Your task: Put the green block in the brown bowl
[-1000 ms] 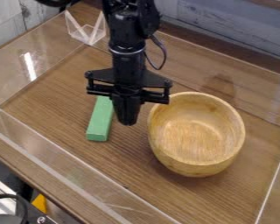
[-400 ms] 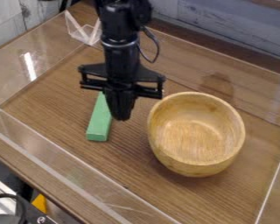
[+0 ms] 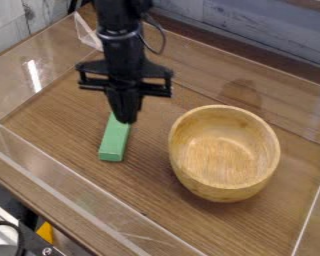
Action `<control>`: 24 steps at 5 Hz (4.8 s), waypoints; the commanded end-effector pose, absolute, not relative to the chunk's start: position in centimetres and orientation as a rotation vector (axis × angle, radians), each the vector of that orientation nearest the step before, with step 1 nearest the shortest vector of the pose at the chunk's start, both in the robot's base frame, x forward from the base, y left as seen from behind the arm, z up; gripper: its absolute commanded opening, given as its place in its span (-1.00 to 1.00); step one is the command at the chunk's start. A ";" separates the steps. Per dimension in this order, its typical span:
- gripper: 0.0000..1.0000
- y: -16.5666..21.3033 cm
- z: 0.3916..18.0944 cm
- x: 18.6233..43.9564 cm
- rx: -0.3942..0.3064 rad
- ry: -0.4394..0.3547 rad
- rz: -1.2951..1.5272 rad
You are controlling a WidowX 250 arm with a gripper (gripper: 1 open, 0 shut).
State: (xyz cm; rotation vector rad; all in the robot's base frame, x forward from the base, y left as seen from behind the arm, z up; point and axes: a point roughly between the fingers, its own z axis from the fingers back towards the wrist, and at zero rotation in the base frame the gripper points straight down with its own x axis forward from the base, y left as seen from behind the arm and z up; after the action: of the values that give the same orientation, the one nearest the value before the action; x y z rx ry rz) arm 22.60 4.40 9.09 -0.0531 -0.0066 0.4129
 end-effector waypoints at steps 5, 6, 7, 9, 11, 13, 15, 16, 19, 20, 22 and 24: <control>1.00 9.0 10.1 25.3 -0.045 -0.088 0.413; 1.00 9.0 9.3 25.2 -0.037 -0.081 0.411; 1.00 9.0 8.6 25.1 -0.029 -0.074 0.408; 1.00 8.7 7.5 25.0 -0.019 -0.067 0.410; 1.00 8.7 6.3 25.0 -0.011 -0.059 0.419; 1.00 8.7 5.4 25.0 -0.006 -0.051 0.434; 1.00 8.8 4.7 24.9 -0.004 -0.042 0.449; 1.00 8.9 4.1 24.8 0.001 -0.035 0.460; -1.00 9.0 3.4 24.7 0.004 -0.021 0.492; -1.00 9.1 4.1 24.7 0.000 -0.016 0.503; -1.00 9.3 5.4 24.7 -0.008 -0.012 0.528; -1.00 10.2 9.0 25.7 -0.033 -0.043 0.533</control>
State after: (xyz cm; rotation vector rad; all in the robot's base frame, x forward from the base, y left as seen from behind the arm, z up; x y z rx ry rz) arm 24.97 9.70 7.31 -0.0414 0.0241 0.5321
